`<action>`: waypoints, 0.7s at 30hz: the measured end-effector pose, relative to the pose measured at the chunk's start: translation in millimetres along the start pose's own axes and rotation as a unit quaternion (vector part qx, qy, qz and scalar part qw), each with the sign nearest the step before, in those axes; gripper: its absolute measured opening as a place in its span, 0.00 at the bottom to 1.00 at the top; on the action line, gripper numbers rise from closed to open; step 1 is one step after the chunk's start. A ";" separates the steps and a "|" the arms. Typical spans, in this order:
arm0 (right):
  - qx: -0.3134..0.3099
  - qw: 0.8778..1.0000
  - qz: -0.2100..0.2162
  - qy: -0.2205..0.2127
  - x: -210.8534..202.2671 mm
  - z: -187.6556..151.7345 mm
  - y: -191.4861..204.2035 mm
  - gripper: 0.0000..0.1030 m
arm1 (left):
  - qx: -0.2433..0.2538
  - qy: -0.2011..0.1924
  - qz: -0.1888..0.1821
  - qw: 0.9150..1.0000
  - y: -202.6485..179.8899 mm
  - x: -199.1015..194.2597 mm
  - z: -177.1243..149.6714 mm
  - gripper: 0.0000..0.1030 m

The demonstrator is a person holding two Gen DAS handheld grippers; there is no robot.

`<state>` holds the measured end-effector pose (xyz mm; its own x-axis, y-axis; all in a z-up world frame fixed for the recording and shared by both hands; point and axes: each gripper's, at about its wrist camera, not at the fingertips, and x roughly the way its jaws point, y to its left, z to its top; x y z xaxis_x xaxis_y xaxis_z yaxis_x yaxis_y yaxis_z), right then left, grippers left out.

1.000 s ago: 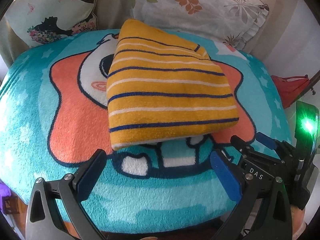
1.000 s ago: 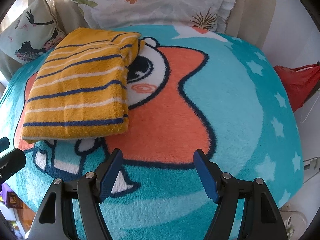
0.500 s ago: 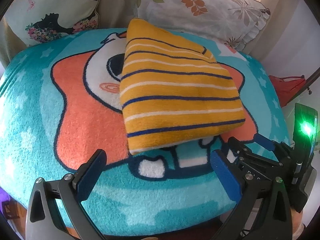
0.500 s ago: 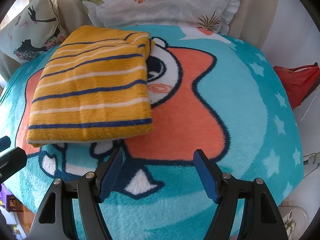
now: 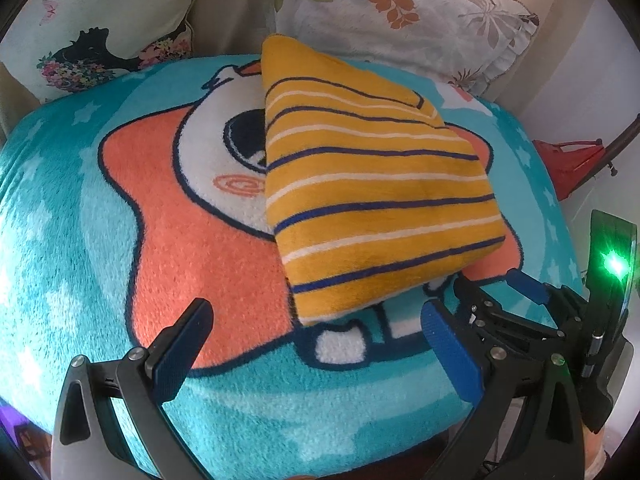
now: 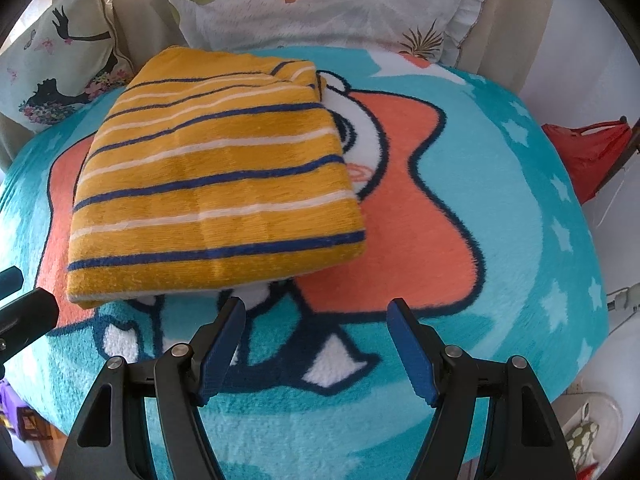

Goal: Fold small clothes

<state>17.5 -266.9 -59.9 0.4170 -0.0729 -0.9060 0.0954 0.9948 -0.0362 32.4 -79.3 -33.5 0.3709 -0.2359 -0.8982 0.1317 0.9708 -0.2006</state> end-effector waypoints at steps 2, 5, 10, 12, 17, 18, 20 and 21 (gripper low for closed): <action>0.003 1.000 -0.003 0.001 0.2 -0.4 3.4 0.75 | 0.003 0.004 -0.003 1.000 2.6 2.0 1.0 1.00; 0.010 1.000 -0.008 0.004 0.9 -1.7 7.2 0.75 | 0.008 0.011 -0.010 1.000 5.7 5.9 3.4 1.00; 0.027 0.999 -0.018 0.004 0.7 -2.9 8.2 0.75 | 0.018 0.018 -0.017 1.000 9.0 11.0 8.2 1.00; 0.033 0.999 -0.020 0.004 0.5 -3.0 8.4 0.75 | 0.022 0.020 -0.018 0.999 10.8 12.2 9.9 1.00; 0.038 0.999 -0.023 0.007 2.5 -1.5 12.6 0.75 | 0.024 0.022 -0.018 0.999 14.6 12.5 11.9 1.00; 0.037 0.999 -0.022 0.007 3.4 -1.1 13.2 0.75 | 0.023 0.022 -0.017 0.999 15.9 12.6 12.3 1.00; 0.034 0.999 -0.021 0.007 4.1 -0.1 16.2 0.75 | 0.022 0.022 -0.015 0.999 18.0 12.8 12.9 1.00; 0.031 0.999 -0.021 0.007 4.3 0.7 17.7 0.75 | 0.020 0.021 -0.014 0.999 19.1 12.8 13.1 1.00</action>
<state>21.6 -249.7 -64.2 0.3993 -0.1131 -0.9098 0.1691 0.9844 -0.0481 51.7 -64.4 -43.7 0.3269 -0.2594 -0.9088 0.1792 0.9612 -0.2099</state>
